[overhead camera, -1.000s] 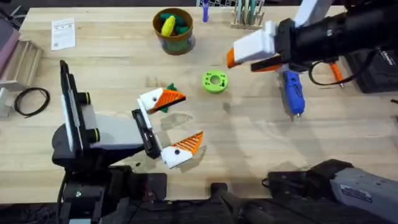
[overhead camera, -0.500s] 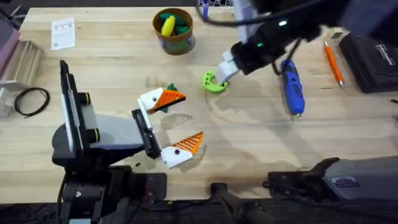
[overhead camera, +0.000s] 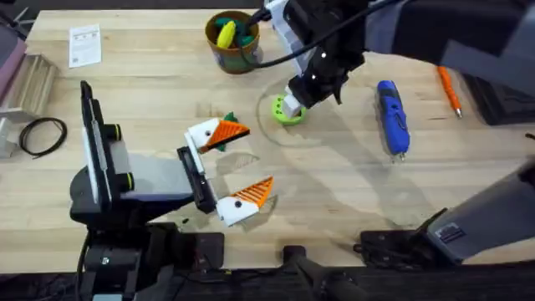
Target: Pick up the gripper from the table and insert it into the empty holder that is missing its gripper. Then pick up a screw, insert it into the mounting hole, and use the screwdriver to tighten it. Finally, clean up the table by picking up the vegetable and placing it into the bucket.
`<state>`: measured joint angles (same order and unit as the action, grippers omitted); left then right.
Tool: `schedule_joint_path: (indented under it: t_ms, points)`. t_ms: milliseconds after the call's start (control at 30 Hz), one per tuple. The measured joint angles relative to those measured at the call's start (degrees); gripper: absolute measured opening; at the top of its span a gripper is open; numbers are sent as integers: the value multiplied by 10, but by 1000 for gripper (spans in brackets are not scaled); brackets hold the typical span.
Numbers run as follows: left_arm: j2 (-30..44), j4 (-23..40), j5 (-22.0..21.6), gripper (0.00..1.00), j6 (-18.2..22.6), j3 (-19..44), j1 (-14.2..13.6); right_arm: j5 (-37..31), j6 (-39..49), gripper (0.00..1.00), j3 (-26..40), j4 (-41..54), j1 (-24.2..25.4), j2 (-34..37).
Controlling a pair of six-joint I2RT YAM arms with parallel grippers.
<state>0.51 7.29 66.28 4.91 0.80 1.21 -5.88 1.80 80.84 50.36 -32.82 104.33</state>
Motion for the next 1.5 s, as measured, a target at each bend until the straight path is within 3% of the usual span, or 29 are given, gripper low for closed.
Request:
schedule_joint_path:
  t_ms: [1000,1267,1367,1500]
  points:
    - [0,0,0,986,0,0,0,27,-1,417,0,-17,-8,45]
    - [0,0,0,985,0,0,0,27,0,174,1,-17,-8,45]
    - [0,0,0,985,0,0,0,27,-1,19,1,-17,-8,45]
    - [0,0,0,985,0,0,0,27,-1,9,1,-17,-8,45]
